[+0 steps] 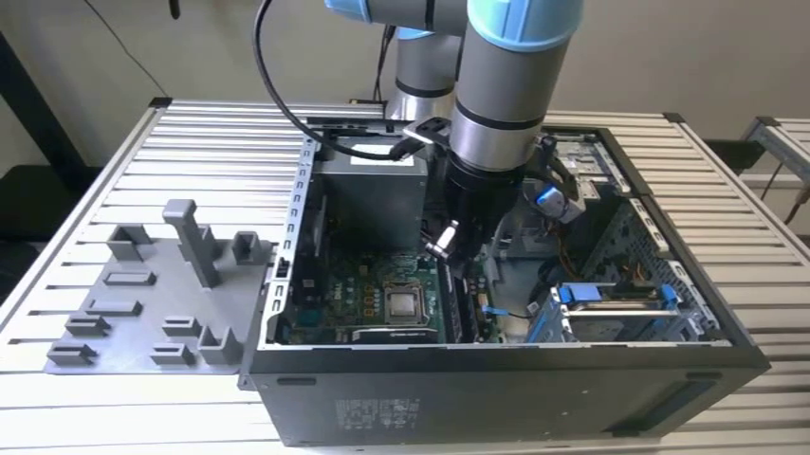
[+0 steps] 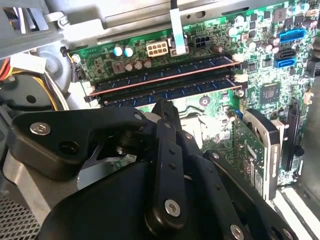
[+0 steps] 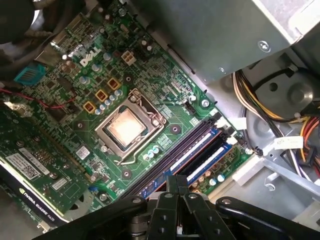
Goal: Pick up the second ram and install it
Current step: 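Press down the second ram until it locks into place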
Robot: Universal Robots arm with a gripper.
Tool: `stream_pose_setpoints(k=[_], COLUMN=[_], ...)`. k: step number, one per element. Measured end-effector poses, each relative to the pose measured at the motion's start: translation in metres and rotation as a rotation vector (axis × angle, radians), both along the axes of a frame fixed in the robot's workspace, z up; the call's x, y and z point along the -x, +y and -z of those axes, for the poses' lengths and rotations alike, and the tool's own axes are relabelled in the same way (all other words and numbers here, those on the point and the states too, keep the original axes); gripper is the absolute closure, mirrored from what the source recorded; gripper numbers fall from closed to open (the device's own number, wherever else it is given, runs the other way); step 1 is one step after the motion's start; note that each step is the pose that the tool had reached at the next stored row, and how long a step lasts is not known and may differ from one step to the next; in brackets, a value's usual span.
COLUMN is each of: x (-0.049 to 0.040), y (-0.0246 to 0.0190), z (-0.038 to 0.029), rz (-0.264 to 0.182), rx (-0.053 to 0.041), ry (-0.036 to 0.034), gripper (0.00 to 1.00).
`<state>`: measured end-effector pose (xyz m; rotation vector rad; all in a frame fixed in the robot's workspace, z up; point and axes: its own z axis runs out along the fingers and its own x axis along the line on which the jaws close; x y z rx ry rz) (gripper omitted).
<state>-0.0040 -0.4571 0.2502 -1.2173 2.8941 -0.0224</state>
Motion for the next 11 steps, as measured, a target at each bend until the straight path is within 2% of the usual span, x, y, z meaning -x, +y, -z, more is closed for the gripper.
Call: stream_pose_setpoints(k=[11], x=[0.0], y=[0.0], z=[0.0], rz=[-0.045], rx=[-0.001], ry=[0.0], gripper=[0.89])
